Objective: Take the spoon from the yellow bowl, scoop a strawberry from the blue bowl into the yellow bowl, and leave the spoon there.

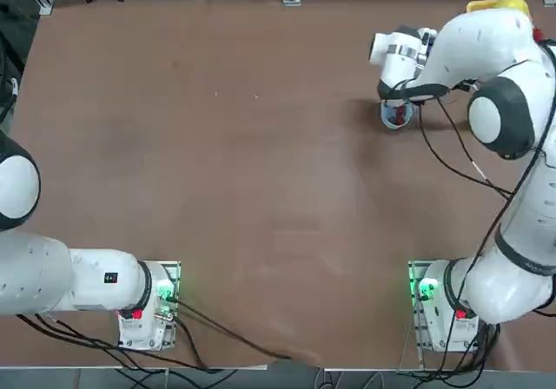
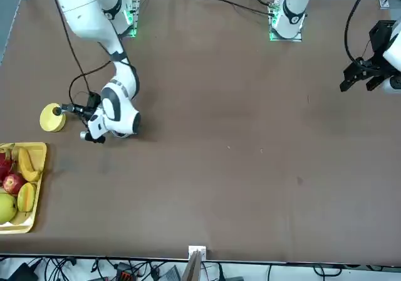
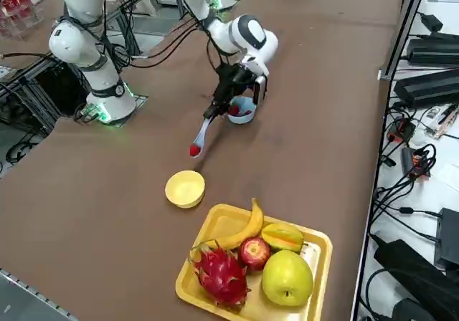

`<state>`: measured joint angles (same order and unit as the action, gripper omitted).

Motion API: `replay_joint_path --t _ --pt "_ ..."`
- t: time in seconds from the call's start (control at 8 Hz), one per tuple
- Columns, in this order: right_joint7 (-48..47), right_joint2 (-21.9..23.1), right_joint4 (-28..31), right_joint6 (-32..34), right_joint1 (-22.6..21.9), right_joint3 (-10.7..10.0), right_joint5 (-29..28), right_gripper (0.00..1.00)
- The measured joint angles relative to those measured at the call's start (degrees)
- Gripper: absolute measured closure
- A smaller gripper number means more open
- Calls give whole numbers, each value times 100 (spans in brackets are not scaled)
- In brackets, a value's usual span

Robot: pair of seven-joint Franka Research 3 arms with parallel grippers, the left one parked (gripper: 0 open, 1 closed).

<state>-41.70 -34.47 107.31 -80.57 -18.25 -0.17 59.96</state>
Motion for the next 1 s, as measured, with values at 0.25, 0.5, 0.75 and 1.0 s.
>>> replay_joint_path --t 0.25,0.5,0.75,1.0 --pt "527 27 35 -195 227 2 79 88" --pt "1111 23 85 -415 431 2 94 88" --pt "1691 -32 104 -603 558 2 97 88" --pt "2470 -133 105 -650 599 4 98 88"
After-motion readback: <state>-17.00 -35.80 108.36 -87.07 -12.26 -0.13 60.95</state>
